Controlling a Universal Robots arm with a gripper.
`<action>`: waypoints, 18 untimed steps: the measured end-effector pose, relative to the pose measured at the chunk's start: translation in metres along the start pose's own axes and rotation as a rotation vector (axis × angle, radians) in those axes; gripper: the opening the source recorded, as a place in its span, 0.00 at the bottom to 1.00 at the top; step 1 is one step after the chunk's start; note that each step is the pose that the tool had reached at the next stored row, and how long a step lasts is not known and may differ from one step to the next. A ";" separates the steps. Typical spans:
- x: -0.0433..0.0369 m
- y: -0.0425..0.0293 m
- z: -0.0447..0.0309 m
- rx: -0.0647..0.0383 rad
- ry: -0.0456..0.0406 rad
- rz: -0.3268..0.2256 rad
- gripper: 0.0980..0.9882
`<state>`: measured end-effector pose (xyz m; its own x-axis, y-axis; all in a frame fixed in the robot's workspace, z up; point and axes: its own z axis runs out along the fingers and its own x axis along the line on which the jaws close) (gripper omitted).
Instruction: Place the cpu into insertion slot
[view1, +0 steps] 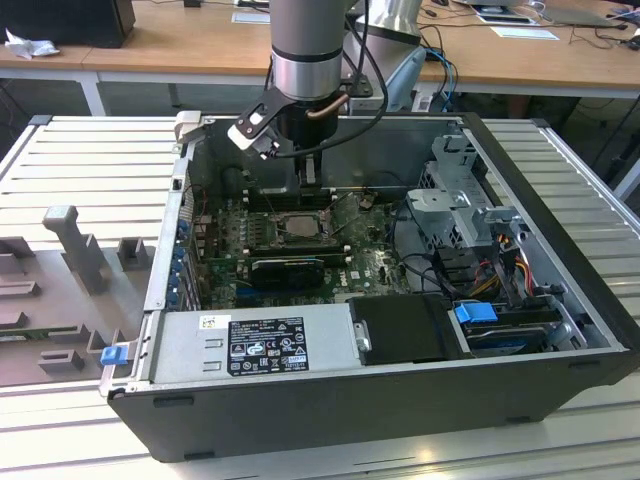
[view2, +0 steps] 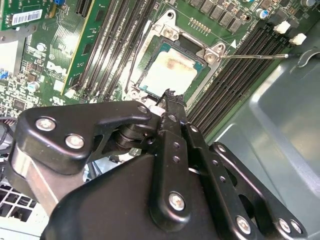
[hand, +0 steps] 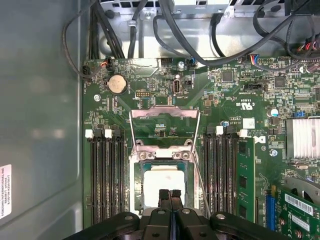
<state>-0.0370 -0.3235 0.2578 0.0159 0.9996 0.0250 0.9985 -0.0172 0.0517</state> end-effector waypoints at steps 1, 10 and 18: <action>0.0000 0.0000 -0.0005 0.000 0.0000 0.000 0.01; 0.0002 0.0002 -0.0038 0.000 0.0001 0.000 0.01; 0.0002 0.0004 -0.0074 0.000 -0.0001 0.000 0.01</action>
<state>-0.0369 -0.3234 0.2652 0.0158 0.9996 0.0249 0.9985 -0.0171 0.0517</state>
